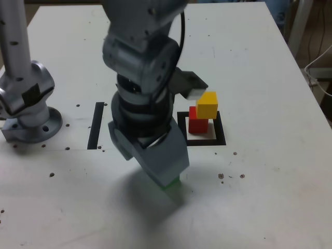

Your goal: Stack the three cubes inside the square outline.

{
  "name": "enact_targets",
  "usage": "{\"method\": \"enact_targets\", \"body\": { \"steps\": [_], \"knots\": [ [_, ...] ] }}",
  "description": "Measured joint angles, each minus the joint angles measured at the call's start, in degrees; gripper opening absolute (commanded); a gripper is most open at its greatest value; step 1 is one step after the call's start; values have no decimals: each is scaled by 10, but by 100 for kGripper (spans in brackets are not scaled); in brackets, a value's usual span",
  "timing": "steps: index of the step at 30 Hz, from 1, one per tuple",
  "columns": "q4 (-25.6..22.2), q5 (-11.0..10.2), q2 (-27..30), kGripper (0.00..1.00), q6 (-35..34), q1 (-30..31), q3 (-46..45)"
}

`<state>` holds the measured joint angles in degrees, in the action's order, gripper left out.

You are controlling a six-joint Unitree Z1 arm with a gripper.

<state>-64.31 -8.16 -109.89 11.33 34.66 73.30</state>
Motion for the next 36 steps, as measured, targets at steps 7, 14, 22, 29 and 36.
{"method": "enact_targets", "body": {
  "steps": [7, 14, 22, 29, 36],
  "knots": [
    [3, 0, -38, 79, -1, 0, 9],
    [-1, -1, -43, 70, -14, 0, 18],
    [1, -2, -43, 63, -17, 0, 15],
    [17, 0, -43, 47, -17, 0, 13],
    [18, -3, -43, 33, -17, -2, 12]
  ]
}}
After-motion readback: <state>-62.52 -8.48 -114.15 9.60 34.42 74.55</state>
